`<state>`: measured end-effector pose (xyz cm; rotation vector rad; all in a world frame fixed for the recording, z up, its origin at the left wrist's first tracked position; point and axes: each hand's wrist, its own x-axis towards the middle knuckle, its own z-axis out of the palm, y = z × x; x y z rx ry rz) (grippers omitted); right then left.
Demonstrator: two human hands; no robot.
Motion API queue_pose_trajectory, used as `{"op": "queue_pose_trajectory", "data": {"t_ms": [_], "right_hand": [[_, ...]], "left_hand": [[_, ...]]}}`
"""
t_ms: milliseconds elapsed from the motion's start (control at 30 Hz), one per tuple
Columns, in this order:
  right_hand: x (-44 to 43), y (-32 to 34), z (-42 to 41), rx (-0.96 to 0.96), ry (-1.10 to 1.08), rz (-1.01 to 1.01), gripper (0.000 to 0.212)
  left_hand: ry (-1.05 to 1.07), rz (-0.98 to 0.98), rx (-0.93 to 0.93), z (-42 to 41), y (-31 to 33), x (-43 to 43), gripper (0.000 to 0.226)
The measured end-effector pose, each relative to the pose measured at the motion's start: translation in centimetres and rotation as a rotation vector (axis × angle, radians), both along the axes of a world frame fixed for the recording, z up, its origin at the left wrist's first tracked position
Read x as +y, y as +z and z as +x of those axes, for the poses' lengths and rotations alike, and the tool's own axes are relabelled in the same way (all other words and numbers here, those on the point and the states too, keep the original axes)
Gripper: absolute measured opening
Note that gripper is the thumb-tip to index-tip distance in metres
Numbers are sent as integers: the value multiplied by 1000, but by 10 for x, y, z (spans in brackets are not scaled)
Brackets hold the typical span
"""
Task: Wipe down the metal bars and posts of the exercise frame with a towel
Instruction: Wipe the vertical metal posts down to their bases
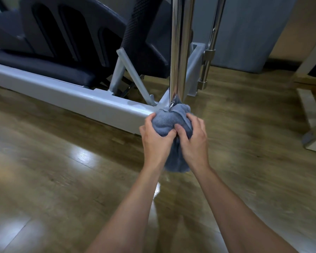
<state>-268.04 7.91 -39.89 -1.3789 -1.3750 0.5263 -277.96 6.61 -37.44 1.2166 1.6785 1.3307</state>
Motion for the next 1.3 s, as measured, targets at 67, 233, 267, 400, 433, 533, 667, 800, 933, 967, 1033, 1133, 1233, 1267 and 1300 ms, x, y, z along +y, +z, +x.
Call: {"op": "queue_pose_trajectory", "data": {"t_ms": [67, 233, 267, 400, 433, 533, 667, 800, 933, 967, 1033, 1133, 1233, 1267, 1300], "right_hand": [[-1, 18, 0, 33, -2, 35, 33], [6, 43, 7, -34, 18, 261, 30], [10, 34, 10, -62, 49, 218, 29], [13, 1, 17, 21, 136, -121, 31], [13, 3, 20, 44, 125, -142, 29], [12, 27, 26, 117, 70, -74, 16], [4, 53, 19, 211, 13, 104, 20], [10, 43, 8, 211, 29, 42, 20], [14, 27, 3, 251, 64, -137, 13], [13, 29, 6, 288, 74, -160, 11], [9, 40, 11, 382, 104, -169, 11], [0, 59, 15, 421, 67, -41, 17], [2, 71, 10, 401, -41, 176, 23], [8, 69, 6, 393, -55, 200, 23], [14, 64, 4, 383, -51, 190, 22]], "left_hand": [[3, 34, -10, 7, 4, -4, 68], [-4, 114, -15, 24, 6, -16, 66], [-2, 92, -21, 22, 4, -15, 67], [15, -42, -23, 7, 1, -1, 64], [17, -39, 4, 5, 4, 1, 58], [40, 63, 13, 5, 16, -1, 34], [131, 245, 115, 11, 26, -12, 11], [136, 427, 340, 10, 21, -13, 12], [53, 530, 552, 3, 16, -9, 10], [40, 546, 583, 0, 16, -7, 11], [50, 594, 623, -5, 18, -3, 14], [104, 721, 639, -7, 29, 0, 14], [127, 825, 647, 0, 37, 0, 13], [123, 813, 644, 1, 37, 2, 16], [113, 778, 636, 1, 37, 3, 20]]}}
